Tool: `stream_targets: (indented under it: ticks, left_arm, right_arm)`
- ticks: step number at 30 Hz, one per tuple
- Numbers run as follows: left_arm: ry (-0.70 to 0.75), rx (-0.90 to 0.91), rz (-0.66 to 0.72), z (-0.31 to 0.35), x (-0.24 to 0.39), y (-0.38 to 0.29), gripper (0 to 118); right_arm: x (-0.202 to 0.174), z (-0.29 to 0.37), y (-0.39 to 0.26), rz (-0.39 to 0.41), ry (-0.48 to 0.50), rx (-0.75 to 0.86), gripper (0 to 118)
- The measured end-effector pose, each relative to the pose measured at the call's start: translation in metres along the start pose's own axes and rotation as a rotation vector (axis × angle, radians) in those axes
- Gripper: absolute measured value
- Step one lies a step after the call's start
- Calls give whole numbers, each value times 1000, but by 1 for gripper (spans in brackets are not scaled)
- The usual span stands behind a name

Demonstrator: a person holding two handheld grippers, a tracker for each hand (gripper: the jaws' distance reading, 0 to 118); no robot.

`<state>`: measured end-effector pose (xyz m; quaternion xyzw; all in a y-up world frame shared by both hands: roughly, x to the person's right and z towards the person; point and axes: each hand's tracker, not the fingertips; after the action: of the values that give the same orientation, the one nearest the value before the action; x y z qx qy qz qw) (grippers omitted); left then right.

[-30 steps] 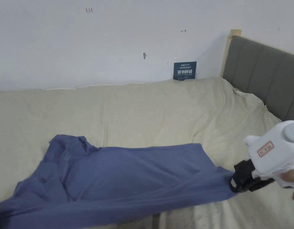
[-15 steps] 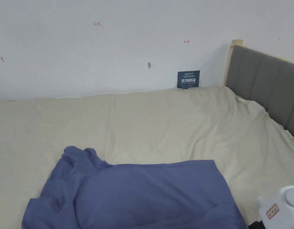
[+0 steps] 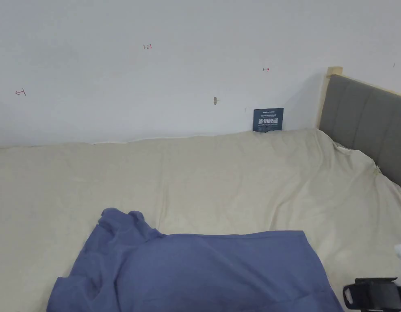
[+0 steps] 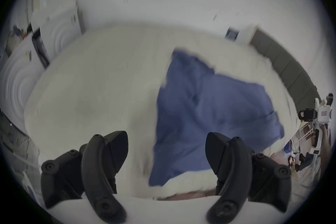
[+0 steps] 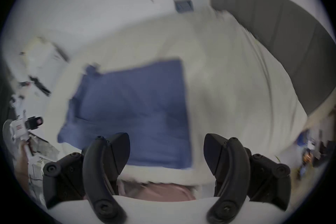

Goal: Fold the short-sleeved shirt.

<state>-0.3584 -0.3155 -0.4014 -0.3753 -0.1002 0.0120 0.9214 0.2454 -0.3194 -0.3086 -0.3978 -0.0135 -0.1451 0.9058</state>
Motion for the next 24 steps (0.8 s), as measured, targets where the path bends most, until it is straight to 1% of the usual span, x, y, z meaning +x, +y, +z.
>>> stream_targets:
  ticks: [1, 2, 3, 5, 6, 7, 8, 10, 11, 14, 17, 19, 21, 22, 24]
  left_arm:
    - [0, 72, -5, 10, 11, 1, 89]
    - [-9, 126, 6, 17, 19, 1, 79]
    - [-39, 175, 22, 22, 27, 0, 74]
    - [-83, 235, 64, 27, 40, -3, 64]
    - [-74, 251, 76, 27, 47, -6, 42]
    - [-63, 263, 82, 27, 53, -9, 17]
    - [-45, 274, 80, 27, 58, -14, 11]
    - [-66, 311, 80, 26, 64, -23, 8]
    - [-41, 360, 69, 28, 68, -29, 2]
    - [12, 417, 73, 33, 68, -43, 0]
    - [-44, 392, 123, 35, 60, -41, 0]
    - [-45, 382, 103, 33, 57, -28, 0]
    - [-84, 346, 77, 22, 54, 3, 0]
    - [-104, 321, 84, 13, 51, 19, 0]
    - [-162, 216, 120, -22, 42, 66, 0]
  right_arm:
    - [-14, 10, -5, 14, 43, 79, 81]
    - [-25, 16, -10, 28, 56, 137, 66]
    - [-38, 21, -16, 35, 48, 211, 61]
    - [-51, 19, -28, 35, 43, 308, 47]
    - [-59, 18, -33, 40, 56, 331, 19]
    - [-64, 18, -40, 41, 43, 361, 2]
    - [-69, 17, -46, 42, 43, 406, 2]
    - [-75, 19, -57, 43, 80, 466, 2]
    - [-77, 20, -63, 43, 85, 498, 2]
    - [-83, 24, -69, 74, 39, 540, 1]
    - [-81, 26, -63, 79, 53, 542, 1]
    - [-77, 23, -55, 86, 62, 525, 1]
    - [-76, 19, -45, 92, 59, 513, 1]
    - [-75, 14, -41, 96, 60, 508, 1]
    - [-71, 2, -31, 95, 68, 483, 1]
